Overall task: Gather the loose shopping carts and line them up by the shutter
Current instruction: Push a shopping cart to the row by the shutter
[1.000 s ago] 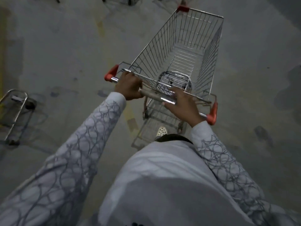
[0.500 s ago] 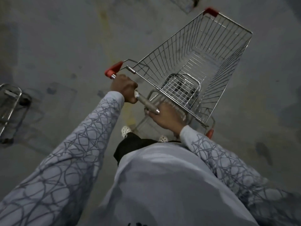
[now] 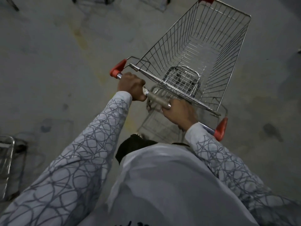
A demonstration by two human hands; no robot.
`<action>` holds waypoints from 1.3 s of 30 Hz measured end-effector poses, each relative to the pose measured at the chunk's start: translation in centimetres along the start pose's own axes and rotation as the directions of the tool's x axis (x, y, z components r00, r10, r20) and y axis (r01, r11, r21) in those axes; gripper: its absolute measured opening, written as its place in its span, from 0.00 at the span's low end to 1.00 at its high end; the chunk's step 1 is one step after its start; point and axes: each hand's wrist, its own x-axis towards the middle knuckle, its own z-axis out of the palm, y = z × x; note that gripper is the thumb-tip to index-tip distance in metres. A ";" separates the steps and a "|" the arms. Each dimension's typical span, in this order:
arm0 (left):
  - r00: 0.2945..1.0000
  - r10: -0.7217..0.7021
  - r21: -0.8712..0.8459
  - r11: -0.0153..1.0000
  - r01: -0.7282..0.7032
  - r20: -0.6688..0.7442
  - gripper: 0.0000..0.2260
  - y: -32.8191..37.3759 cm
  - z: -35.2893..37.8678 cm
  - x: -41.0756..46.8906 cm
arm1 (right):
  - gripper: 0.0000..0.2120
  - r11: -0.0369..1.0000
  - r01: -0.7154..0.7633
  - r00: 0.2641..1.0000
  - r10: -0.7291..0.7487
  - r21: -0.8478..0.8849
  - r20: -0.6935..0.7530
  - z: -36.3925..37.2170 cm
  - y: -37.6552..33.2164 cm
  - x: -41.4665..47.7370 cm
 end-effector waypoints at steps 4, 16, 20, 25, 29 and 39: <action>0.998 0.060 -0.031 0.998 -0.060 -0.024 0.08 -4.2 -0.7 3.4 | 0.17 0.987 -0.080 0.984 0.055 -0.141 -0.171 -0.2 -3.8 3.3; 0.996 0.056 -0.100 0.993 -0.062 -0.066 0.07 -13.8 -1.4 14.0 | 0.18 0.958 -0.127 0.974 0.071 -0.257 -0.215 -2.4 -9.5 16.5; 0.998 0.001 -0.115 0.993 -0.009 -0.070 0.06 -16.3 -2.2 18.3 | 0.18 0.960 -0.076 0.974 0.013 -0.271 -0.228 -3.9 -9.6 22.5; 0.983 -0.097 -0.166 0.984 0.071 -0.157 0.09 -18.6 -2.4 23.8 | 0.13 0.953 -0.006 0.972 -0.066 -0.304 -0.226 -7.0 -8.9 30.2; 0.938 -0.196 -0.264 0.957 0.120 -0.285 0.10 -19.7 -2.1 27.3 | 0.09 0.953 0.005 0.973 -0.075 -0.303 -0.221 -9.4 -8.2 36.1; 0.837 -0.504 -0.345 0.840 0.418 -0.214 0.14 -25.2 -1.6 32.2 | 0.13 0.899 0.162 0.967 -0.226 -0.408 -0.115 -13.8 -12.0 49.3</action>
